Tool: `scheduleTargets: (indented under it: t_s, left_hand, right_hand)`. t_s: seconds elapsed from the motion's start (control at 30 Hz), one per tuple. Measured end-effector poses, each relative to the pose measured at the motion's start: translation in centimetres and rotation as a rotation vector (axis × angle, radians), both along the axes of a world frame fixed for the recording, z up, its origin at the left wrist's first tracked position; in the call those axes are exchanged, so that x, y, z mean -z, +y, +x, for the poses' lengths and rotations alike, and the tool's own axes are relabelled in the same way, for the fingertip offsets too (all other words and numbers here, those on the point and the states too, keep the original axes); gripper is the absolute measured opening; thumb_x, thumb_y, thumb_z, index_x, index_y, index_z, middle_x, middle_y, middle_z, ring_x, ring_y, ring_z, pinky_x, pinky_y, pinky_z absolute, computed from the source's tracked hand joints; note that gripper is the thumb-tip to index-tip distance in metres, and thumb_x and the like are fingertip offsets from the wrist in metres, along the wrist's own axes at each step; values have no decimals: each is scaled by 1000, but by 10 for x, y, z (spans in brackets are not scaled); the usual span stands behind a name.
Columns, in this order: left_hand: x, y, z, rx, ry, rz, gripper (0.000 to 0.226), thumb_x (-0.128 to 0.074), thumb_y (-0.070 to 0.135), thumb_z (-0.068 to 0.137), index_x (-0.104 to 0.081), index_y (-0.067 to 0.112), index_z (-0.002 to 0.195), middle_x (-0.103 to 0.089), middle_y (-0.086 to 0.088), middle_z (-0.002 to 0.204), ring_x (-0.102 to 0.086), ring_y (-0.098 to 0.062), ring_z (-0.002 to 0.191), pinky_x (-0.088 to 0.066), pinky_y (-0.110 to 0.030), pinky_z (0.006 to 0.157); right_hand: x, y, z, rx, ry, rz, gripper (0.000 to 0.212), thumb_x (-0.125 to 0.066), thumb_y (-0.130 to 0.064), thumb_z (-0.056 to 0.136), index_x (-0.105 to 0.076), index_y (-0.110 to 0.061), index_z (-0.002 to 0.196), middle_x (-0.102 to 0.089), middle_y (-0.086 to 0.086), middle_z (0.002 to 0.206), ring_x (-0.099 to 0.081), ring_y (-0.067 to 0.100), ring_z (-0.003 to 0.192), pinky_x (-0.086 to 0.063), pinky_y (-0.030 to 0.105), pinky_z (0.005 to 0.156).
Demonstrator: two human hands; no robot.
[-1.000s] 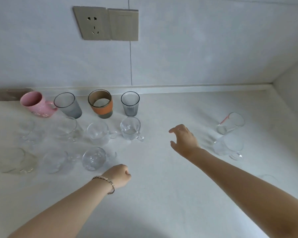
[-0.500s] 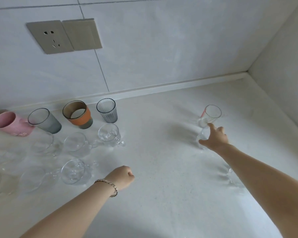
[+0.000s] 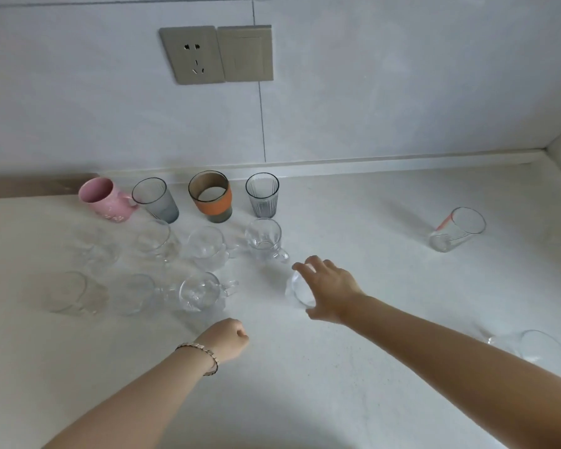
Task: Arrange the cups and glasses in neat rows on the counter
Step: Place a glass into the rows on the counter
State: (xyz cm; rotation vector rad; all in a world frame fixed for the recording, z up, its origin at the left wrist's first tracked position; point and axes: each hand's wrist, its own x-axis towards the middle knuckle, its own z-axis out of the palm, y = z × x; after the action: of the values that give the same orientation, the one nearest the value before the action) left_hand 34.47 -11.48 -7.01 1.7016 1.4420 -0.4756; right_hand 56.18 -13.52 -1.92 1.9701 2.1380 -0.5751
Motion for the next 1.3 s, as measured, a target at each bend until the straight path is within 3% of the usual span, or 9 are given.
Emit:
scheduleTargets:
  t_s: [0.13, 0.27, 0.4, 0.47, 0.6, 0.9, 1.0, 1.13, 1.3]
  left_hand:
    - [3, -4, -20, -55, -6, -15, 15, -40, 14, 86, -50, 15, 75, -53, 3, 70, -48, -15, 67, -37, -22, 59]
    - [4, -5, -27, -58, -12, -19, 15, -39, 14, 85, -47, 16, 73, -49, 4, 67, -44, -14, 60, -33, -21, 54]
    - [5, -5, -18, -9, -6, -10, 18, -40, 16, 88, -50, 16, 73, -53, 7, 72, -51, -15, 74, -35, -18, 56]
    - [5, -6, -4, 25, -8, -13, 15, -40, 16, 88, -51, 14, 79, -51, 7, 71, -51, -16, 76, -34, -18, 56]
    - [5, -8, 38, 108, -15, -30, 13, -39, 17, 87, -46, 15, 75, -45, 5, 66, -42, -14, 61, -31, -22, 54]
    - [4, -7, 152, 231, -87, -93, 11, -40, 15, 85, -49, 13, 78, -54, -5, 83, -48, -21, 74, -35, -27, 64]
    - [3, -1, 177, 250, -89, -92, 13, -39, 14, 86, -47, 14, 75, -54, -5, 83, -48, -22, 73, -33, -25, 57]
    - [3, 6, 189, 252, -81, -99, 14, -40, 14, 88, -52, 13, 81, -56, -4, 83, -50, -19, 73, -37, -26, 61]
    - [7, 17, 188, 265, -53, -80, 15, -38, 13, 87, -47, 15, 75, -49, -3, 78, -44, -19, 70, -33, -26, 61]
  right_hand:
    - [12, 16, -43, -71, -30, -43, 82, -69, -23, 78, -22, -21, 145, -31, 8, 144, -43, 30, 123, -46, 37, 91]
    - [19, 21, -58, -64, 0, -46, 87, -69, -24, 80, -16, -21, 149, -28, 9, 148, -40, 30, 128, -43, 38, 100]
    - [19, 11, -47, 29, 122, -1, 92, -68, -18, 82, -8, -20, 151, -21, 7, 153, -34, 26, 136, -35, 34, 108]
    - [18, 3, -27, 102, 114, 12, 87, -63, -9, 84, -9, -18, 151, -22, 7, 153, -33, 24, 137, -33, 32, 109]
    - [16, -14, 38, 337, 62, -27, 74, -57, -6, 86, -20, -18, 148, -24, 7, 150, -32, 23, 138, -36, 32, 107]
    - [-6, -16, 191, 812, 55, 74, 64, -62, -12, 83, -35, -15, 141, -36, 16, 141, -36, 32, 131, -39, 39, 103]
    - [-8, 1, 226, 948, 65, 170, 71, -64, -14, 81, -29, -15, 143, -34, 19, 140, -36, 38, 130, -37, 42, 104]
    - [0, 16, 251, 994, 35, 70, 83, -69, -23, 80, -19, -22, 147, -19, 13, 151, -29, 38, 134, -37, 47, 104]
    - [19, 21, 258, 1008, 100, 123, 67, -57, -15, 86, -26, -23, 145, -26, 13, 146, -35, 42, 128, -42, 43, 98]
